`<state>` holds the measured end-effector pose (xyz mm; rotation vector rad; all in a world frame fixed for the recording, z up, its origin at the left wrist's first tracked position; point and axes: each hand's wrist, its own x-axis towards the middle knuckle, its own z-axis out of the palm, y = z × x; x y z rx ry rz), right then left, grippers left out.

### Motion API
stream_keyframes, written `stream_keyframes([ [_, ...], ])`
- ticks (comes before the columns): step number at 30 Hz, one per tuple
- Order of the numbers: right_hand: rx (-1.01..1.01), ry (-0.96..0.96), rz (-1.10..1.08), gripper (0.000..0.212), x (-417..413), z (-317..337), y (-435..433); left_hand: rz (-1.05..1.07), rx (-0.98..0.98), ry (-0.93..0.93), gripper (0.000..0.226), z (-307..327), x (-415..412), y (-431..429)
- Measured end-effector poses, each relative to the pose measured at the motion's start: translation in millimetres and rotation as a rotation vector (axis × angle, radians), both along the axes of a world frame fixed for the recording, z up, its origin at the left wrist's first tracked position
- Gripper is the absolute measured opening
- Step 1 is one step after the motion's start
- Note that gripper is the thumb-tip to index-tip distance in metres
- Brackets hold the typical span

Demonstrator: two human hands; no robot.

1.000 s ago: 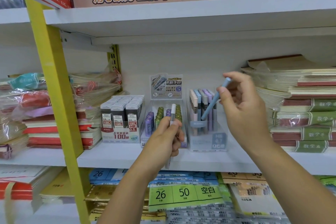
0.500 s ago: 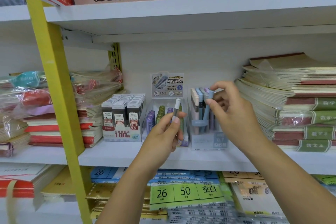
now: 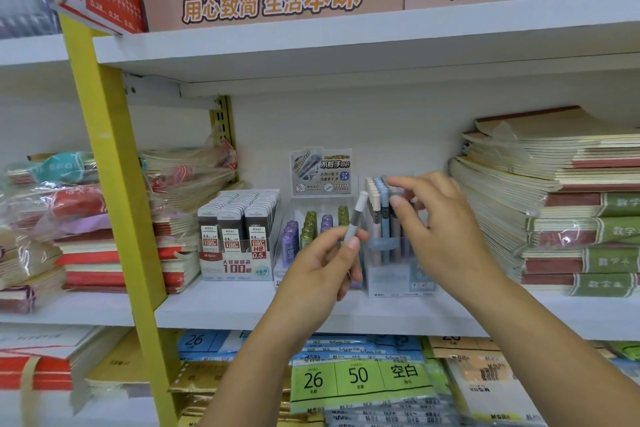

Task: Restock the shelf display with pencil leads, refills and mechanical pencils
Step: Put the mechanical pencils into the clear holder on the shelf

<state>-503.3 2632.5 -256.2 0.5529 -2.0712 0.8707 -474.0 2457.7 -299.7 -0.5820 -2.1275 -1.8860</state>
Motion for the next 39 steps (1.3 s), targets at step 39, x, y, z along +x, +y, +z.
stream_keyframes([
  [39,0.015,-0.036,-0.034,0.019,-16,-2,39,0.416,-0.475,0.359,0.043,-25,-17,18],
])
